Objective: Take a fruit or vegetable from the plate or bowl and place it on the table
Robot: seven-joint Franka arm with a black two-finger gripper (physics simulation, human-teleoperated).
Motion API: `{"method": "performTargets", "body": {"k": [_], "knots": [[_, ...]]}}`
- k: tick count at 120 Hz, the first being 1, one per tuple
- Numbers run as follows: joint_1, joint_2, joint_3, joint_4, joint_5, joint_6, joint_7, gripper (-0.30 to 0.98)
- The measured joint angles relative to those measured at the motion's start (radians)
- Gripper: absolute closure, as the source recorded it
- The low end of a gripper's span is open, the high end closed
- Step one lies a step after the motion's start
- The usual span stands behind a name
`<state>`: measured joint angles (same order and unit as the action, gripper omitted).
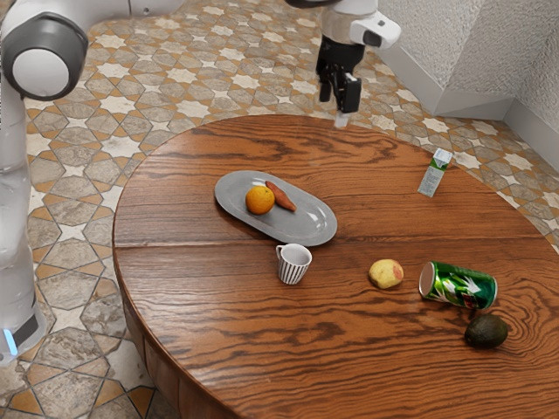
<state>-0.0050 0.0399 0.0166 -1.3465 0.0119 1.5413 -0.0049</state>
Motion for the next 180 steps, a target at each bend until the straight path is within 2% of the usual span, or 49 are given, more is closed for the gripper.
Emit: {"method": "performTargets", "body": {"k": [20,26,37,46,66,72,85,106,113,125,136,164,180], "knots": [[0.065,0.006,0.003,0.034,0.002,-0.016,-0.004,0.00],[0.085,0.014,0.001,0.099,0.005,-0.038,-0.005,0.00],[0.104,-0.006,-0.022,0.319,0.044,-0.103,-0.006,0.00],[0.107,-0.048,-0.066,0.385,0.093,-0.140,-0.009,0.00],[0.049,0.075,-0.080,0.328,0.141,-0.160,-0.029,0.00],[0.087,0.124,-0.080,0.307,0.144,-0.161,-0.039,0.00],[0.247,0.183,-0.075,0.258,0.116,-0.165,-0.058,0.00],[0.268,0.202,-0.053,0.248,0.085,-0.151,-0.111,0.00],[0.262,0.158,-0.039,0.109,0.059,-0.124,-0.130,0.00],[0.270,-0.003,-0.030,-0.196,0.021,-0.024,-0.175,0.00],[0.282,-0.081,-0.039,-0.346,-0.007,0.053,-0.211,0.00],[0.251,-0.124,-0.069,-0.545,-0.027,0.231,-0.281,0.00],[0.261,-0.139,-0.070,-0.594,-0.029,0.294,-0.310,0.00]]}}
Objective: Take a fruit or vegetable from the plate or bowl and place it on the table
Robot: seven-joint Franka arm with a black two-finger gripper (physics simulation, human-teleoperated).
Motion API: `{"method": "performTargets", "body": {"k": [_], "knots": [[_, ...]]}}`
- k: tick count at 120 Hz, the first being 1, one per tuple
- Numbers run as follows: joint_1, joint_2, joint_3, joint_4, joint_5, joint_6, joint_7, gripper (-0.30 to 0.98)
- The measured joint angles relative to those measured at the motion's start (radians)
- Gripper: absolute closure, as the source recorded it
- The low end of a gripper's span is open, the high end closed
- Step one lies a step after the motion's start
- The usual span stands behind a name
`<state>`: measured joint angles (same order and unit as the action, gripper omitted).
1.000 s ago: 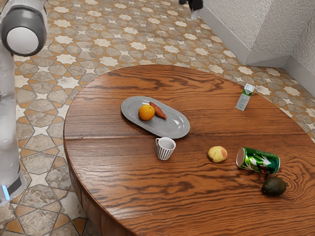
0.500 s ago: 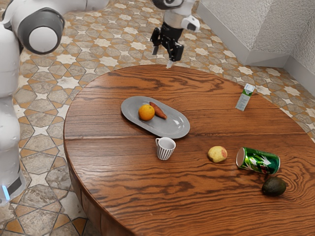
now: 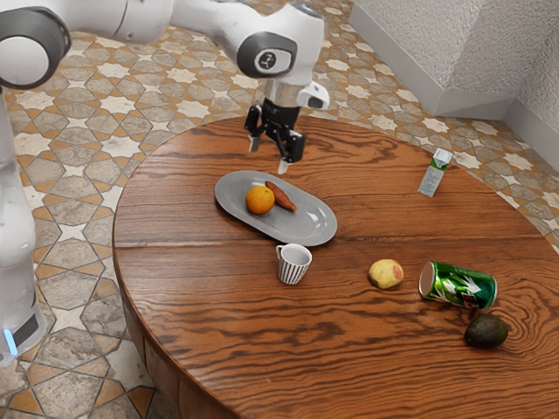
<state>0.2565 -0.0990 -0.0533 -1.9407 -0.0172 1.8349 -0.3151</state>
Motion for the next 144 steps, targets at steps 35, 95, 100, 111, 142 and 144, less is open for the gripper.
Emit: {"method": "performTargets", "body": {"k": [35,95,100,111,142,144], "knots": [[0.000,-0.039,-0.022,-0.105,-0.001,0.075,-0.053,0.00],[0.000,-0.017,-0.042,-0.166,-0.001,0.156,-0.108,0.00],[0.000,-0.013,-0.042,-0.167,-0.001,0.161,-0.111,0.00],[0.000,0.007,-0.043,-0.167,-0.001,0.170,-0.116,0.00],[-0.001,0.045,-0.043,-0.170,-0.001,0.189,-0.128,0.00],[-0.001,0.047,-0.043,-0.170,-0.001,0.191,-0.129,0.00]]}}
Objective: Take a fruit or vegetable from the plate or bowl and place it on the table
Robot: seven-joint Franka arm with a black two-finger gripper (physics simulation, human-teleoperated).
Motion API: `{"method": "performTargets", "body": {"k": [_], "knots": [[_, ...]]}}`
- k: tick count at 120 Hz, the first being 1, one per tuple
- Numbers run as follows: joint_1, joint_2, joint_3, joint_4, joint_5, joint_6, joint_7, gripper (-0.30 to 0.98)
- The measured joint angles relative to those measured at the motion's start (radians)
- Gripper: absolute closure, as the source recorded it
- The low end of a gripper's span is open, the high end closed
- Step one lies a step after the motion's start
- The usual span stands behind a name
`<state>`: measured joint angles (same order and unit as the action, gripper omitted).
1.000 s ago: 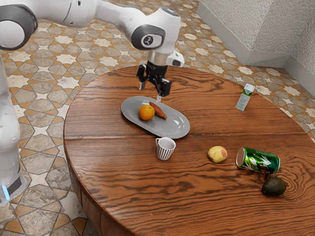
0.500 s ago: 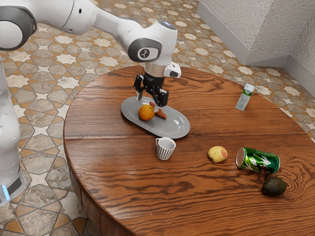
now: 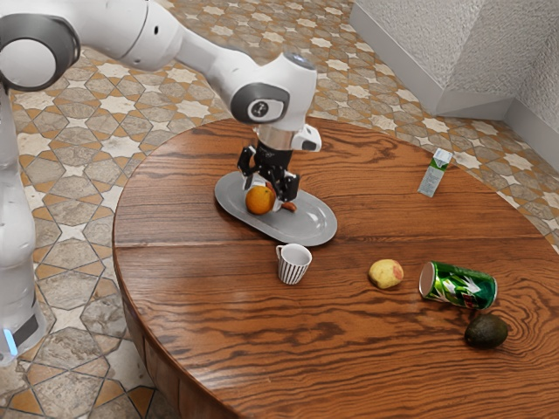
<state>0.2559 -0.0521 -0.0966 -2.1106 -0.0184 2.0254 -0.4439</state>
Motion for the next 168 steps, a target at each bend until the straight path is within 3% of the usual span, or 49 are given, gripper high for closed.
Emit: {"method": "performTargets", "body": {"k": [38,57,78,94,107,121,137,158,168], "knots": [[0.000,0.035,0.000,-0.004,0.000,0.023,-0.010,0.00],[0.000,0.038,0.001,-0.005,0.001,0.029,-0.021,0.28],[0.001,0.013,0.000,0.010,0.007,0.020,-0.034,0.33],[-0.008,0.009,0.013,0.251,0.015,-0.072,-0.041,0.33],[-0.034,0.126,0.069,0.506,0.025,-0.182,-0.042,0.31],[0.123,0.313,0.082,0.711,0.024,-0.268,-0.036,0.32],[0.185,0.447,0.083,0.840,0.022,-0.335,-0.030,0.32],[0.202,0.484,0.083,0.877,0.022,-0.383,-0.023,0.32],[0.203,0.486,0.083,0.877,0.020,-0.393,-0.015,0.20]]}}
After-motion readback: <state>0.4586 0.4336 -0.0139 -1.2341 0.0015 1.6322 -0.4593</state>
